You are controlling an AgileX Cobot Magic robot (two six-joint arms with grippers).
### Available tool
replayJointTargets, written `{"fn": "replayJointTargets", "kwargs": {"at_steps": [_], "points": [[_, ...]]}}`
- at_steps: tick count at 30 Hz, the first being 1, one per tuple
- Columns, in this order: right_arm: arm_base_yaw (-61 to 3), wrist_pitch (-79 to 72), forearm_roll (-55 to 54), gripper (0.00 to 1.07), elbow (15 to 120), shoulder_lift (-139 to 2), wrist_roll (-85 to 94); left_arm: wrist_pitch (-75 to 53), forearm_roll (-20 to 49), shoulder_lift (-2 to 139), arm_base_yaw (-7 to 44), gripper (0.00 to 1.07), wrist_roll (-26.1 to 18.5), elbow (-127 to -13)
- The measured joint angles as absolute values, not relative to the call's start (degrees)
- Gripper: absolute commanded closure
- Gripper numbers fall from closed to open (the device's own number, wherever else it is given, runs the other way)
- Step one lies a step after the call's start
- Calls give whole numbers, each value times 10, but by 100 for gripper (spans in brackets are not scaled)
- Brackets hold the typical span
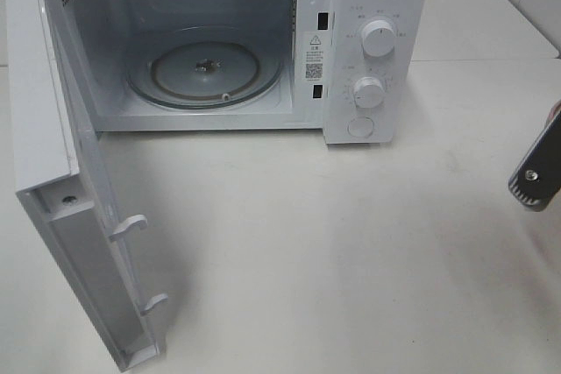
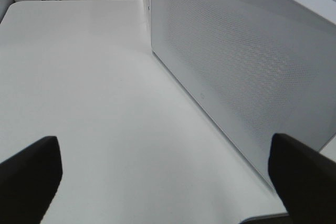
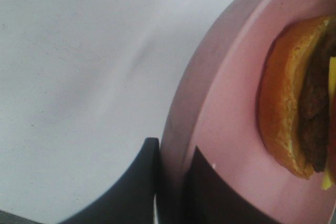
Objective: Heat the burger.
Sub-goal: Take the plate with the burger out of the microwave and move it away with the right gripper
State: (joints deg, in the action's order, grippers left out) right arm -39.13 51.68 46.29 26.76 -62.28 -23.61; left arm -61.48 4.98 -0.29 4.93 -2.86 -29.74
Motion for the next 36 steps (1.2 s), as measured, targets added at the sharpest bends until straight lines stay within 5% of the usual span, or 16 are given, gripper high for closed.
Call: {"fn": "replayJointTargets", "kwargs": {"at_steps": [36], "points": [[-388, 448, 642, 100, 328, -1050, -765, -615, 50, -3, 49, 6, -29, -297]]}}
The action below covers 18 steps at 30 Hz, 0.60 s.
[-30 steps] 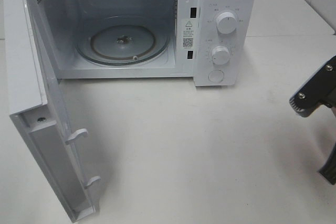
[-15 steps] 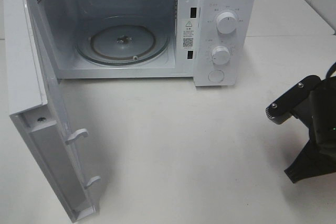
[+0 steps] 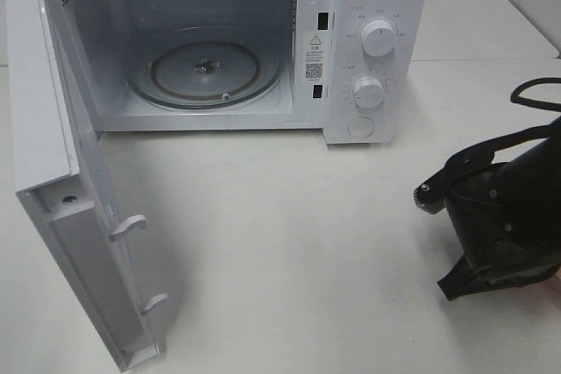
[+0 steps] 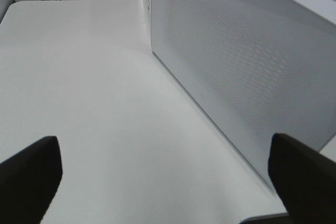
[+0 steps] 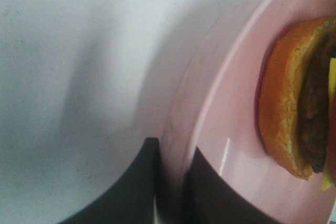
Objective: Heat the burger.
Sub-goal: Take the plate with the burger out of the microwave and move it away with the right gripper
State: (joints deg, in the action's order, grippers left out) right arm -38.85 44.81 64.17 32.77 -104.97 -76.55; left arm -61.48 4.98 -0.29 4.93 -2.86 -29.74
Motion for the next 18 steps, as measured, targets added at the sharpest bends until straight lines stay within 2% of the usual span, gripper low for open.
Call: {"fn": "replayJointTargets", "kwargs": {"at_steps": [7, 8, 10, 11, 12, 13, 18], "points": [[-371, 421, 656, 91, 337, -1087, -767, -615, 50, -3, 49, 6, -29, -297], [-366, 424, 657, 85, 337, -1088, -767, -615, 50, -3, 49, 6, -29, -297], [-366, 427, 657, 83, 337, -1088, -768, -615, 50, -3, 49, 6, -29, -297], [-363, 430, 657, 75, 337, -1088, -769, -615, 50, -3, 49, 6, -29, -297], [-363, 430, 657, 75, 337, -1088, -769, -615, 50, -3, 49, 6, -29, -297], [-363, 430, 655, 67, 337, -1086, -766, -615, 50, -3, 49, 6, -29, -297], [-363, 431, 622, 58, 339, -1047, -737, -615, 50, -3, 49, 6, -29, -297]]}}
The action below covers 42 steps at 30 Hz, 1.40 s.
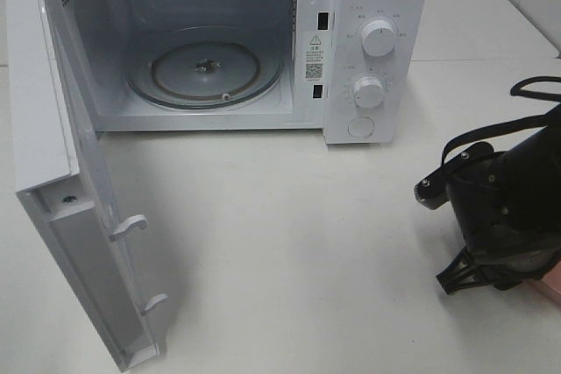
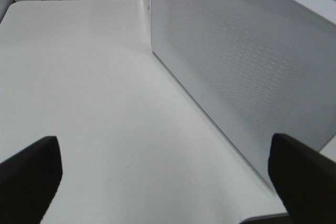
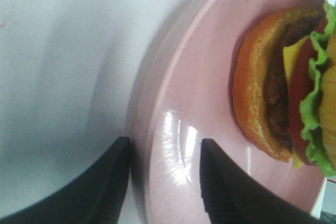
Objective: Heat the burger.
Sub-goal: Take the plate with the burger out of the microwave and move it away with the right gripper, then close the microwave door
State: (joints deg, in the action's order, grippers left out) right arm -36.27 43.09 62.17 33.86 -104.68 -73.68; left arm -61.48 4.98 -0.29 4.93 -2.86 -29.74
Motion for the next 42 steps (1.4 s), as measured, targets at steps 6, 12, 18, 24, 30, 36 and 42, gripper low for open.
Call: {"fn": "replayJointTargets", "kwargs": {"at_steps": [6, 12, 18, 24, 30, 36, 42], "points": [[-363, 435, 568, 57, 337, -968, -686, -615, 50, -3, 49, 6, -29, -297], [-363, 417, 444, 50, 338, -850, -560, -615, 50, -3, 49, 6, -29, -297], [-363, 391, 329, 34, 338, -771, -426, -615, 50, -3, 49, 6, -29, -297], [-363, 391, 170, 26, 338, -666, -241, -615, 50, -3, 49, 6, -29, -297], [-363, 443, 83, 28, 338, -562, -132, -615, 50, -3, 49, 6, -29, -297], [-363, 502, 76, 30, 338, -481, -119, -615, 50, -3, 49, 6, -29, -297], [-363, 566, 72, 31, 338, -384, -115, -615, 50, -3, 49, 6, -29, -297]]}}
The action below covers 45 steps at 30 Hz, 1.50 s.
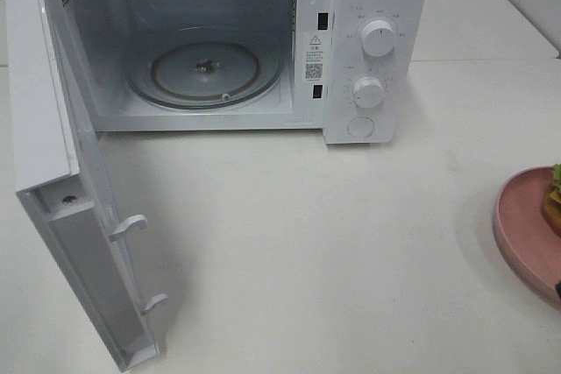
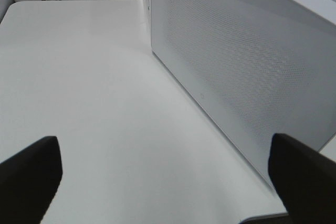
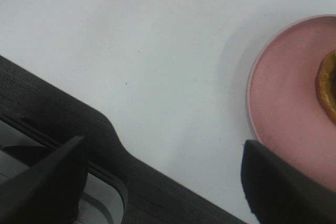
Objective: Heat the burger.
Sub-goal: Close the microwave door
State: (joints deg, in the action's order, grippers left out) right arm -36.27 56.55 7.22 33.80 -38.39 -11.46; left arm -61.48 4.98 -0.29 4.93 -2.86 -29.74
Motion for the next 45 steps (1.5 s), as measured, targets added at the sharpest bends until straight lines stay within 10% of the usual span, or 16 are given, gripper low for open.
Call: {"fn": "replayJointTargets", "kwargs": {"at_steps": [45], "points": [[-76, 580, 42, 31, 290, 3, -45, -615, 50, -3, 49, 6, -29, -297]]}}
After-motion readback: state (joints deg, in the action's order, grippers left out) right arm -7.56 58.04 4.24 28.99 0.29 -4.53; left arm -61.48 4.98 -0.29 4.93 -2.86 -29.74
